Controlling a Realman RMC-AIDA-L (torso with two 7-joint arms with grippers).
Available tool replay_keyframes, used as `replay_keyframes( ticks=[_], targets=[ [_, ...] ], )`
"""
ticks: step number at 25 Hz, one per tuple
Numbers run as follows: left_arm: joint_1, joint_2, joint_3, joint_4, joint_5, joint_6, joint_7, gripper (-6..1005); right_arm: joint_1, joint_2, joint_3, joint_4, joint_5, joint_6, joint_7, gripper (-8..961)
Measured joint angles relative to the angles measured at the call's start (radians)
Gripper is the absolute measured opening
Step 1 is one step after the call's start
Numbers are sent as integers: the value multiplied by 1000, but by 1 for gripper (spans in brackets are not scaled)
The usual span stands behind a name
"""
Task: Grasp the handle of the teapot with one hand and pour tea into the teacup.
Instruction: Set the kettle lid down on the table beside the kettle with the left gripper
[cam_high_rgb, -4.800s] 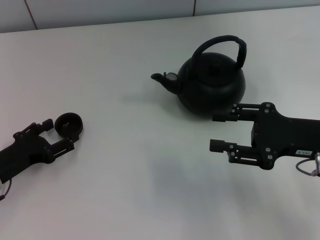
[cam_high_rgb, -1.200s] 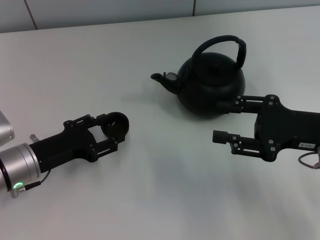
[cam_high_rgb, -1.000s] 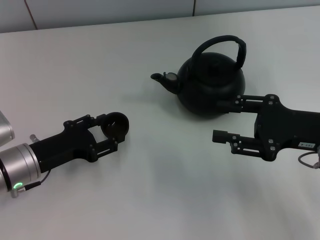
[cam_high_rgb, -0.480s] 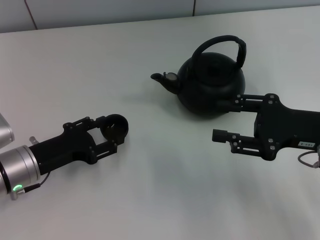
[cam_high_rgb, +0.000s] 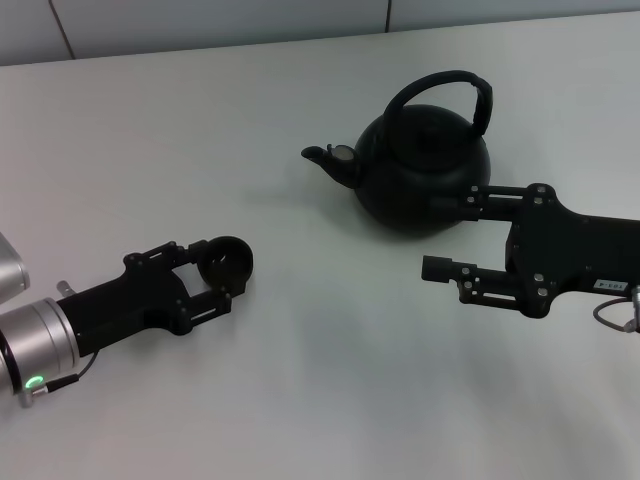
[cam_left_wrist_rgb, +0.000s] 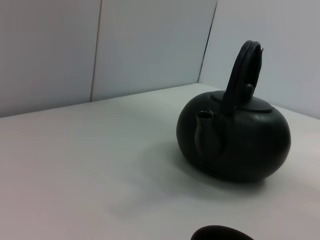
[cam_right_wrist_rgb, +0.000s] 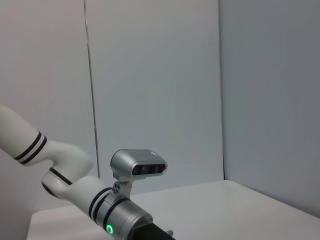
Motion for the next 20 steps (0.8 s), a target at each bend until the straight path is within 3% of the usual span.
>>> replay_keyframes(
  ticks=[20],
  targets=[
    [4, 0, 13, 0, 0, -4, 0, 724, 0, 0, 0, 0, -2, 0, 0, 594]
  ],
)
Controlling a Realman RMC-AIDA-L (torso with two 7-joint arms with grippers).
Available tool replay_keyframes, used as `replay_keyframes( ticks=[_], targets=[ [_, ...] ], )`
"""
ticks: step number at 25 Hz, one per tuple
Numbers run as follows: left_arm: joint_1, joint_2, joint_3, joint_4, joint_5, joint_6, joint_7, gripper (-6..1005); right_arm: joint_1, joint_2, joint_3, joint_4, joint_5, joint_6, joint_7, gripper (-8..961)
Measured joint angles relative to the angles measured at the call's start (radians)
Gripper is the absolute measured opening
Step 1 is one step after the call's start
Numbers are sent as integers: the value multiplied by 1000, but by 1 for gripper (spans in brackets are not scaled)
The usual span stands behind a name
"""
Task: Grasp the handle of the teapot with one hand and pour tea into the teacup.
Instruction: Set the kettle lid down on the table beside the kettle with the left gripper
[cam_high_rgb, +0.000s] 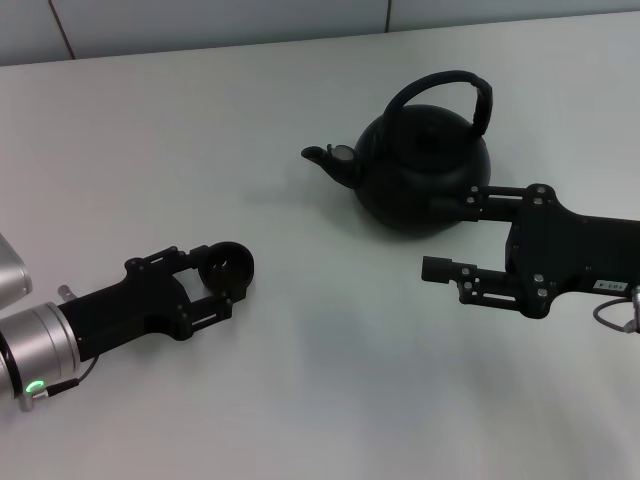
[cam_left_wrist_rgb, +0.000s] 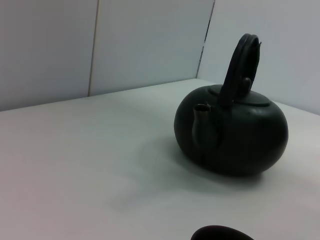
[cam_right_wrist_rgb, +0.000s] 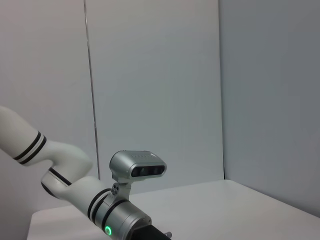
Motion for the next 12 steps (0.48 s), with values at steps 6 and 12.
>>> replay_keyframes(
  ticks=[6, 12],
  targets=[
    [1, 0, 1, 0, -4, 0, -3, 726, 0, 0, 0, -1, -2, 0, 0, 594],
    [0, 0, 1, 4, -4, 1, -3, 728, 1, 0, 0, -3, -2, 0, 0, 594]
  ],
)
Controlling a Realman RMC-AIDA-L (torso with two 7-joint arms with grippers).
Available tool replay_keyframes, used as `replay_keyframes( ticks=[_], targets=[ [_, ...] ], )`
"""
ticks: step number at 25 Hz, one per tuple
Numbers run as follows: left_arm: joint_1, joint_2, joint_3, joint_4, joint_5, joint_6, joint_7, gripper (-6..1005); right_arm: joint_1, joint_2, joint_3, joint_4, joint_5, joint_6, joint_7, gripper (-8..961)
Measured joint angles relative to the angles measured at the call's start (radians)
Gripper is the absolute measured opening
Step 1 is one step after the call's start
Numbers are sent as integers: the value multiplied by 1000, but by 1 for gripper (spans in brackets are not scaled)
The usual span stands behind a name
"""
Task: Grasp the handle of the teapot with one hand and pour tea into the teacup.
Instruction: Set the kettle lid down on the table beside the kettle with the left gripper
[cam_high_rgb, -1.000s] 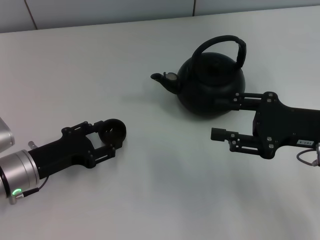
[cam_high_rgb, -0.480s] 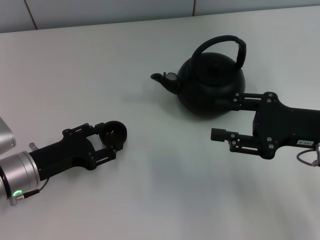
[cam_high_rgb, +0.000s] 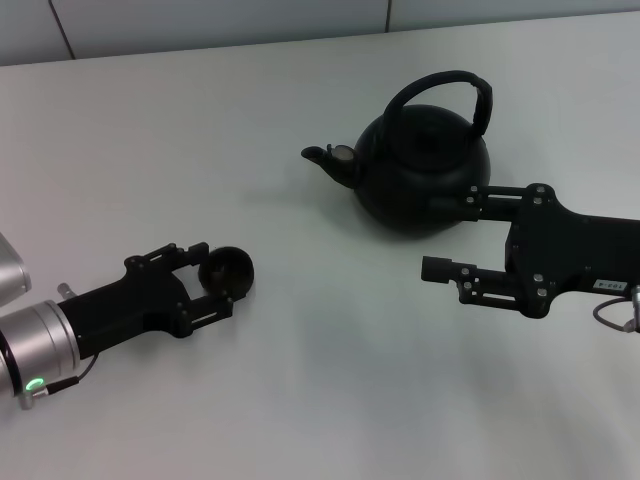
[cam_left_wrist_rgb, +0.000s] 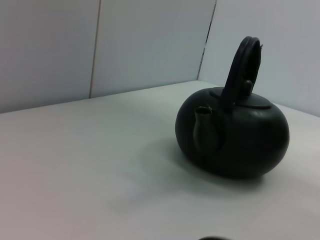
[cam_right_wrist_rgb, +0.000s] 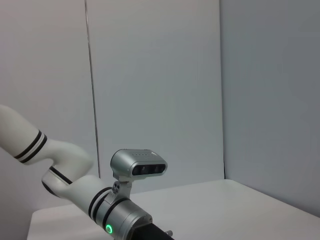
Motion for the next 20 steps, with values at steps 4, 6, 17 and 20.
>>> replay_keyframes(
  ticks=[4, 6, 17, 20],
  targets=[
    [0, 0, 0, 3, 0, 10, -2, 729, 0, 0, 0, -2, -1, 0, 0, 594],
    [0, 0, 0, 5, 0, 11, -6, 730, 0, 0, 0, -2, -1, 0, 0, 593],
    [-1, 1, 0, 6, 0, 11, -6, 854, 0, 0, 0, -3, -3, 11, 0, 593],
    [0, 2, -3, 6, 0, 12, -4, 855, 1, 0, 0, -3, -3, 12, 0, 593]
  ],
)
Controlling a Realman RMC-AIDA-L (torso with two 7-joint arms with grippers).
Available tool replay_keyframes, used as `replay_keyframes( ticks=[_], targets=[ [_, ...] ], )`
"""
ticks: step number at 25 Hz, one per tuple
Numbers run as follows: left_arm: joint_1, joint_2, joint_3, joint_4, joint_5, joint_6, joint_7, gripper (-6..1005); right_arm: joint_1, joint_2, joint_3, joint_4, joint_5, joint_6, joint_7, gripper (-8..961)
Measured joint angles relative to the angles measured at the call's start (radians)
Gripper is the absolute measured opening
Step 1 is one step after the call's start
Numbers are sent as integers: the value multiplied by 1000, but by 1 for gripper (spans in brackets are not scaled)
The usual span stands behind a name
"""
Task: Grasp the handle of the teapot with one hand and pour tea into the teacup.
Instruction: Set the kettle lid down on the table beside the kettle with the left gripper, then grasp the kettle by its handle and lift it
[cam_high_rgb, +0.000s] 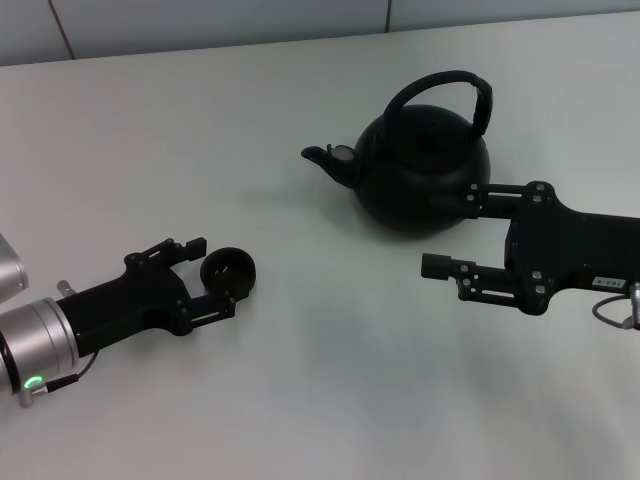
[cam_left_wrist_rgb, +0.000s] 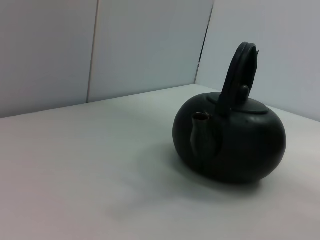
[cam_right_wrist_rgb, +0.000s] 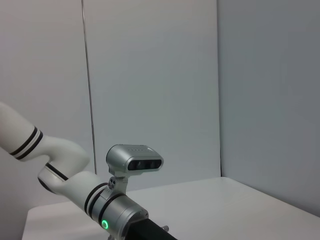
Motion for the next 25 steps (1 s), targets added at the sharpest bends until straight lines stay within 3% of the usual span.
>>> replay_keyframes(
  ticks=[14, 15, 17, 20, 25],
  targets=[
    [31, 9, -20, 44, -3, 63, 1, 854, 5, 0, 0, 6, 0, 13, 0, 594],
    [69, 15, -85, 89, -7, 164, 4, 854, 6, 0, 0, 6, 2, 15, 0, 594],
    [69, 15, -85, 89, -7, 164, 4, 854, 8, 0, 0, 6, 5, 21, 0, 594],
    [101, 18, -196, 141, -7, 340, 23, 854, 22, 1, 10, 22, 8, 49, -1, 594],
    [107, 27, -241, 247, 26, 432, 45, 855, 48, 1, 24, 54, 9, 69, -1, 593]
  ],
)
